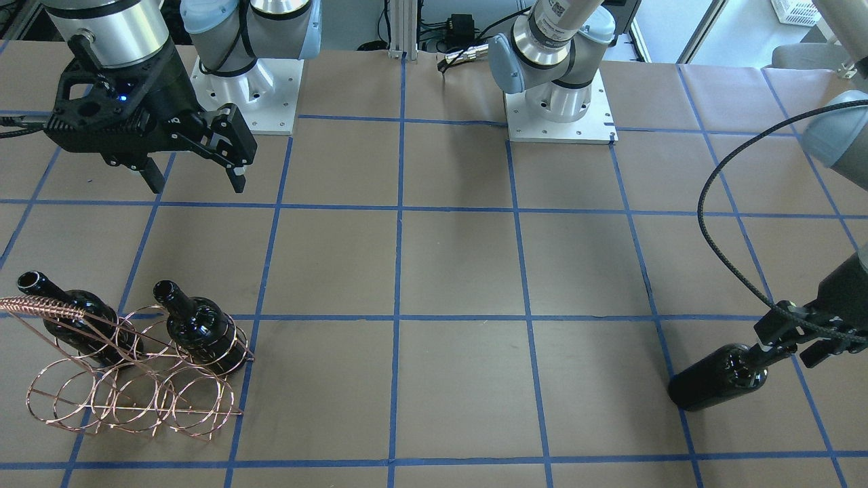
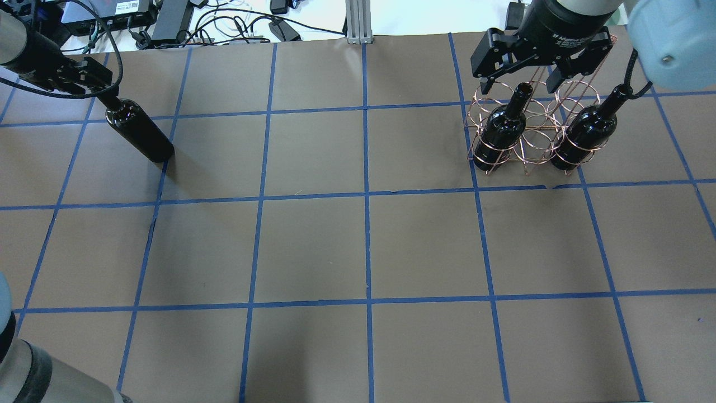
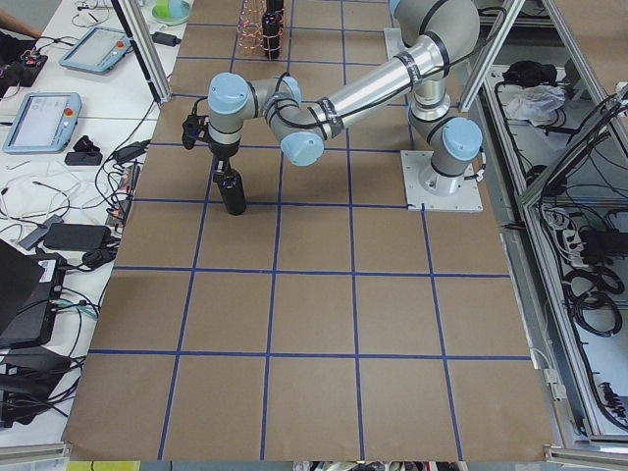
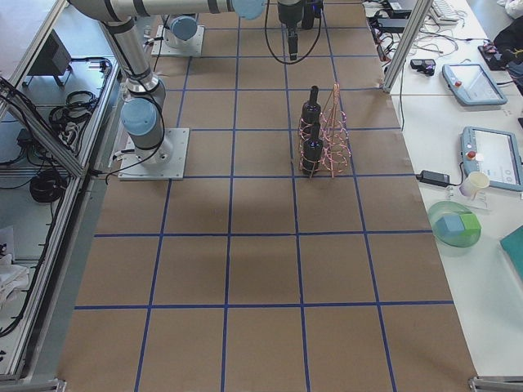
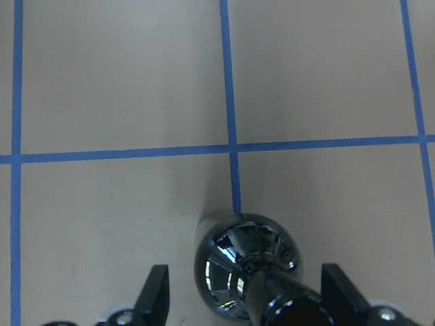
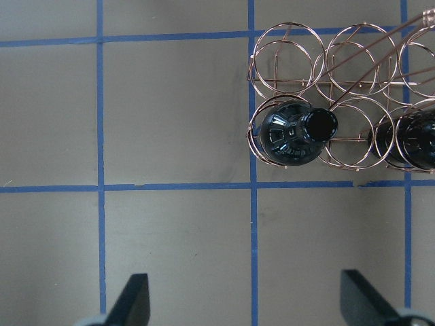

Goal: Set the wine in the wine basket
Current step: 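Lift the bottle with the left gripper and carry it toward the table center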

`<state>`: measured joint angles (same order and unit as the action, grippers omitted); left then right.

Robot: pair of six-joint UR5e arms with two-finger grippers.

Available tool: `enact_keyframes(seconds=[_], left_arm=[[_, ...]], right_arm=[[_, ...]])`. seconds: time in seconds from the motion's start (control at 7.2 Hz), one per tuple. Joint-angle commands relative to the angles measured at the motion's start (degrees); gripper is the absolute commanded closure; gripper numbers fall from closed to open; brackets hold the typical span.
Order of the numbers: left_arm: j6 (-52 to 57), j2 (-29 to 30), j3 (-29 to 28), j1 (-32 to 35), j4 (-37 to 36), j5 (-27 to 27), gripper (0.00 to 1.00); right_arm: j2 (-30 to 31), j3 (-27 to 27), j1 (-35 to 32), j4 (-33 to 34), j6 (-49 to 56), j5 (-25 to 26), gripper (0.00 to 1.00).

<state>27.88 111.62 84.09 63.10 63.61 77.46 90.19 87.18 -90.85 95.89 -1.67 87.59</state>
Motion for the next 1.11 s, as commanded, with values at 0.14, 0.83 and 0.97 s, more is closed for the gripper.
enact_keyframes(seconds=[0.14,0.83,0.97], left_arm=[[-0.19,-0.35,0.02,0.09,-0.07,-0.11,0.43],[0.07,-0.26,0.11,0.09,-0.07,-2.13,0.85],[0.16,-0.79,0.02,0.44,-0.07,-1.96,1.00]], right_arm=[[1.65,1.94,-0.12,-4.30,0.62,-0.05,0.00],[1.92,1.95,-0.12,-4.74,0.62,0.21,0.00],[1.83,1.95,-0.12,-4.74,0.62,0.30,0.00]])
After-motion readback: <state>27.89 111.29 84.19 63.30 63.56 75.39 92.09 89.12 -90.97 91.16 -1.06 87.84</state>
